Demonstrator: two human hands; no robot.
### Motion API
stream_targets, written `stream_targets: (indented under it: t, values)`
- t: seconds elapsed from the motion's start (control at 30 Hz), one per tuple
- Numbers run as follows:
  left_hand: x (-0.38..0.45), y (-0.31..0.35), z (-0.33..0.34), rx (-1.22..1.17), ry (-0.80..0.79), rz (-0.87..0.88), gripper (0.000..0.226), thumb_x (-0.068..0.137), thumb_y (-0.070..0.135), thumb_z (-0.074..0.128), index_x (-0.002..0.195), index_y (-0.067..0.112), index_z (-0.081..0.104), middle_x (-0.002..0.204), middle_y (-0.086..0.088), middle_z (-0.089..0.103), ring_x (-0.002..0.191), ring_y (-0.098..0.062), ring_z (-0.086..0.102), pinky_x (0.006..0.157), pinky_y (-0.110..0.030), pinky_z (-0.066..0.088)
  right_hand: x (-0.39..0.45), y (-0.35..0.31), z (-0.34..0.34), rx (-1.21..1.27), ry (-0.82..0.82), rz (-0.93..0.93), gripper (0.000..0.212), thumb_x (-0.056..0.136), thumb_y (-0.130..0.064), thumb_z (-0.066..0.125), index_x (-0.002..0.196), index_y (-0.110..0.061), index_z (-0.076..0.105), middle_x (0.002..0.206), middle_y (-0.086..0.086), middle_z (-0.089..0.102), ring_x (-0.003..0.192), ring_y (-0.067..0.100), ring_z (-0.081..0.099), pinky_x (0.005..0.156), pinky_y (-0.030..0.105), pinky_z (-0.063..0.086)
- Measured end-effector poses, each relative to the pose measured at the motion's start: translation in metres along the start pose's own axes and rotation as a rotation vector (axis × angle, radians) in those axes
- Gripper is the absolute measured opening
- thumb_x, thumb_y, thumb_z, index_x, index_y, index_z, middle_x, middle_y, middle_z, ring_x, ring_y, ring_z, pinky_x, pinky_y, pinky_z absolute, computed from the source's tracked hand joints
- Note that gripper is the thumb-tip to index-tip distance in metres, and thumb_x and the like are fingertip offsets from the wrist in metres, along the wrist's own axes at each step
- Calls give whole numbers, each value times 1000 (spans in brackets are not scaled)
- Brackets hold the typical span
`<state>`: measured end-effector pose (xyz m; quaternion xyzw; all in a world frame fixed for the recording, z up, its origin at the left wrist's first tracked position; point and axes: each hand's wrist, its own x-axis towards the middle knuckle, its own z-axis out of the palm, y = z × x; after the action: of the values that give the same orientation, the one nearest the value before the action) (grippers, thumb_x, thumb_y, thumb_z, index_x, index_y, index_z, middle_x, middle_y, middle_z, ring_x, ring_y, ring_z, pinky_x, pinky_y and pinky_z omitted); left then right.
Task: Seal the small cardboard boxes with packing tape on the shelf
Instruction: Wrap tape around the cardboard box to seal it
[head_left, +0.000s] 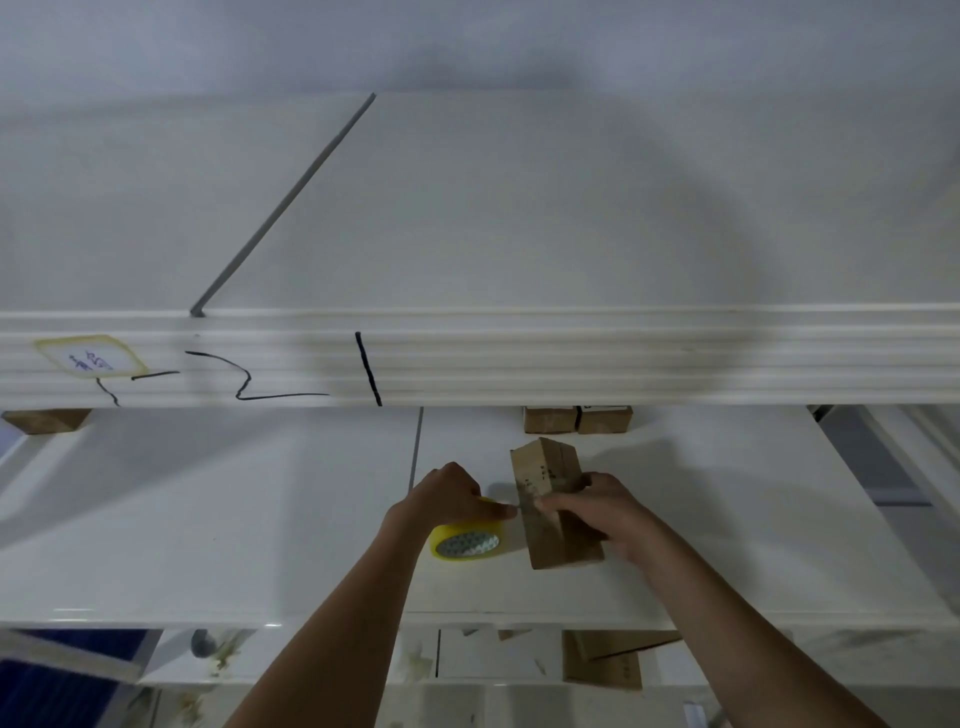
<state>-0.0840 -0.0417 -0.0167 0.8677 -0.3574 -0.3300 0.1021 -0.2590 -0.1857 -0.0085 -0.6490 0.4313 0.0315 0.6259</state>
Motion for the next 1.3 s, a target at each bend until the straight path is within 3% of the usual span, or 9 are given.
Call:
stream_targets:
  t: [0.23, 0.37, 0.43, 0.53, 0.63, 0.83, 1.07, 1.2, 1.3]
  values:
    - [2, 8, -12, -54, -26, 43, 52, 72, 73, 71, 70, 21, 64, 73, 3, 60, 68, -11, 59, 62, -21, 44, -6, 1, -6, 157, -131, -19, 52, 75, -23, 85, 122, -15, 65, 101, 9, 77, 96, 27, 71, 70, 32, 54]
    - [4, 11, -17, -72, -38, 97, 50, 80, 62, 71, 87, 12, 74, 81, 0, 64, 80, -17, 63, 70, -27, 49, -10, 7, -5, 323, -208, -4, 42, 86, -22, 74, 125, -6, 66, 115, 20, 71, 104, 35, 66, 83, 38, 53]
    - [5, 11, -17, -60, -43, 116, 49, 82, 59, 71, 91, 11, 76, 80, 0, 64, 74, -14, 61, 67, -25, 46, -15, 8, -4, 372, -241, 15, 34, 91, -19, 68, 122, -4, 68, 111, 18, 71, 98, 28, 65, 81, 35, 54]
    - [3, 10, -15, 8, -38, 133, 53, 81, 62, 70, 91, 10, 76, 79, -1, 67, 71, -13, 63, 68, -26, 50, -17, 7, -4, 337, -277, 28, 35, 91, -20, 70, 122, -5, 67, 111, 9, 75, 107, 23, 67, 92, 37, 55]
    - [2, 16, -14, 10, 16, 127, 54, 77, 63, 72, 88, 10, 75, 80, -3, 68, 69, -14, 63, 69, -29, 54, -17, 4, 5, 198, -264, 26, 56, 74, -38, 82, 121, -12, 68, 113, 4, 75, 112, 22, 67, 102, 41, 51]
    - [1, 21, -15, 13, 34, 165, 45, 75, 58, 77, 72, 14, 68, 67, 2, 62, 60, -10, 59, 54, -20, 43, -15, -8, 12, 63, -185, -24, 52, 69, -31, 90, 115, -17, 71, 104, 2, 77, 101, 19, 72, 84, 34, 58]
    - [-6, 15, -19, -126, -30, 146, 46, 94, 52, 60, 71, 12, 64, 69, -1, 56, 64, -12, 53, 62, -20, 41, -12, -15, 2, 20, -160, 0, 39, 75, -13, 85, 111, -10, 72, 99, 8, 77, 96, 23, 73, 85, 38, 60]
    - [-10, 12, -27, -165, -138, 217, 39, 86, 53, 70, 82, 15, 73, 83, -7, 65, 76, -15, 59, 70, -27, 47, -10, -11, -1, 55, -138, 30, 31, 79, -8, 77, 109, -10, 72, 99, 11, 77, 97, 26, 73, 88, 42, 60]
    - [-5, 10, -24, -219, -101, 191, 37, 80, 51, 77, 67, 17, 69, 67, 1, 59, 67, -12, 55, 63, -23, 42, -10, -12, -4, 70, -153, 41, 28, 82, -8, 75, 109, -9, 70, 99, 12, 77, 96, 26, 73, 84, 39, 60]
